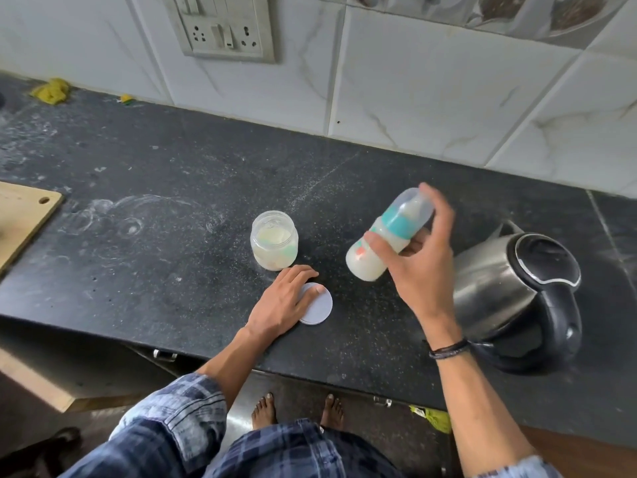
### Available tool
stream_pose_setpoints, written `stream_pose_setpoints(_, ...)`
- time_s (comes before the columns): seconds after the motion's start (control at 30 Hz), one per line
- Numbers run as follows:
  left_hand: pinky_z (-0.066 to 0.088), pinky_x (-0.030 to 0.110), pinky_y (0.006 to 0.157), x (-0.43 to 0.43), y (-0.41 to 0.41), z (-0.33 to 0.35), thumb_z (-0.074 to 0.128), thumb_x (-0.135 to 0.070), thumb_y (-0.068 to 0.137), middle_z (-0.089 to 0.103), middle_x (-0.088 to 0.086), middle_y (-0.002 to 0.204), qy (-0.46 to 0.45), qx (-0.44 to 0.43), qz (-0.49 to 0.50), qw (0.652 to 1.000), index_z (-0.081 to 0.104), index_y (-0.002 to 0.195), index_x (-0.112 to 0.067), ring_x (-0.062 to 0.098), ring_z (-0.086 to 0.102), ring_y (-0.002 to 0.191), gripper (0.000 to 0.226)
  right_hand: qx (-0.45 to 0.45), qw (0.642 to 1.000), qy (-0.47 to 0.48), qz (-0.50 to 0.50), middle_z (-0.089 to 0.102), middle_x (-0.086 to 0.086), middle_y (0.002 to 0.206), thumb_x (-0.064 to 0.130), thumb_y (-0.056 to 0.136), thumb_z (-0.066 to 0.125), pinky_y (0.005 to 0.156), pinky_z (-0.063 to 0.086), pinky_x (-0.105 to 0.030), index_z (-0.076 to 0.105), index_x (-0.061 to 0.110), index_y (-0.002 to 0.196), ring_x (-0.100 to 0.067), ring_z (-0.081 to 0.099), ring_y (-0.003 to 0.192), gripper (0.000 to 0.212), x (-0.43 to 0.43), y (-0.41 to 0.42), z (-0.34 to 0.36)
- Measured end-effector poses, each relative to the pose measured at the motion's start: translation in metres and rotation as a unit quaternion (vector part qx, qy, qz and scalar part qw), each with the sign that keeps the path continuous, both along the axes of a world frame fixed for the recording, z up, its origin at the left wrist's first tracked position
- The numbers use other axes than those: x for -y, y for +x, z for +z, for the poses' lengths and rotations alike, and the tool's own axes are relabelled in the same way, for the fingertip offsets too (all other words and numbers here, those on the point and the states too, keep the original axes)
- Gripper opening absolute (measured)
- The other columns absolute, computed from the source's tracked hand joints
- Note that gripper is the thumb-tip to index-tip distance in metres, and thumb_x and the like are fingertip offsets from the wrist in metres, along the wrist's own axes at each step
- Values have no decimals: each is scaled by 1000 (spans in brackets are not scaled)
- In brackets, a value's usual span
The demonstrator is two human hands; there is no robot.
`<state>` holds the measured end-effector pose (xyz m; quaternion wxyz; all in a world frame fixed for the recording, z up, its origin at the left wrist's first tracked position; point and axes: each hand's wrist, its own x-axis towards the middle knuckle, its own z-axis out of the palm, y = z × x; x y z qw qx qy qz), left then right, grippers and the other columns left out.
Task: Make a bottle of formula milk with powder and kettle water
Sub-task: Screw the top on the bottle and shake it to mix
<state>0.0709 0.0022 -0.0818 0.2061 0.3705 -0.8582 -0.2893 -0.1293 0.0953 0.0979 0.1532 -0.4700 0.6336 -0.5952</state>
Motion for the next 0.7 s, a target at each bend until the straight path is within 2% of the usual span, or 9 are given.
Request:
stream_pose_setpoints(0.13,36,26,107,-1,-2,2,47,-49,105,54,-8,136,2,6,5,1000,59,132,-19,11,46,125,42,82,977,-180,-77,51,31,141,11,92,80,91,62,-35,20,23,150,-17,66,122,84,2,9,6)
stream_pose_setpoints(0.2,36,27,108,-2,-1,2,47,-48,105,55,-7,136,1,5,4,1000,59,132,-18,11,46,126,42,100,982,-143,-77,53,24,139,10,90,81,90,63,-44,23,24,149,-15,68,117,84,6,9,6)
stream_pose_setpoints(0.27,36,27,109,-2,0,4,44,-51,105,55,-7,137,5,5,1,1000,59,132,-18,11,46,126,45,71,995,-52,-42,57,32,131,18,85,87,88,63,-40,30,26,150,-12,72,108,86,5,7,8)
stream_pose_setpoints(0.33,37,28,109,-1,-1,5,42,-53,104,55,-6,137,10,6,-2,1000,59,133,-18,12,47,126,48,78,991,-101,-41,55,37,132,17,87,86,88,61,-32,29,25,150,-15,72,112,85,1,5,13)
stream_pose_setpoints(0.43,38,28,107,-1,-2,7,42,-54,104,54,-6,137,12,8,1,1000,59,132,-18,12,47,126,50,74,970,-219,-77,51,25,144,7,93,79,93,61,-36,17,18,152,-19,66,124,86,5,0,15)
stream_pose_setpoints(0.47,38,28,107,-2,-1,6,42,-54,104,54,-7,137,12,8,2,1000,59,132,-18,12,47,126,49,71,973,-206,-78,50,20,145,8,91,80,92,62,-40,17,17,152,-19,65,123,88,8,-1,13)
stream_pose_setpoints(0.53,38,28,107,-2,0,5,41,-55,104,54,-7,137,11,6,3,1000,59,132,-18,12,47,126,50,42,995,-78,-44,53,22,137,18,85,87,89,62,-46,26,23,153,-13,69,113,92,10,0,11)
stream_pose_setpoints(0.6,38,29,108,-2,0,4,41,-55,104,54,-7,137,14,6,1,1000,59,133,-18,12,47,126,50,29,999,-17,-15,58,33,129,25,82,90,87,63,-39,34,30,151,-11,73,105,89,5,1,7)
stream_pose_setpoints(0.7,38,28,108,-1,-2,6,43,-53,104,54,-7,137,9,9,3,1000,59,132,-18,12,47,126,48,89,981,-165,-52,56,32,136,14,89,84,88,61,-32,26,23,151,-17,71,115,86,4,5,9)
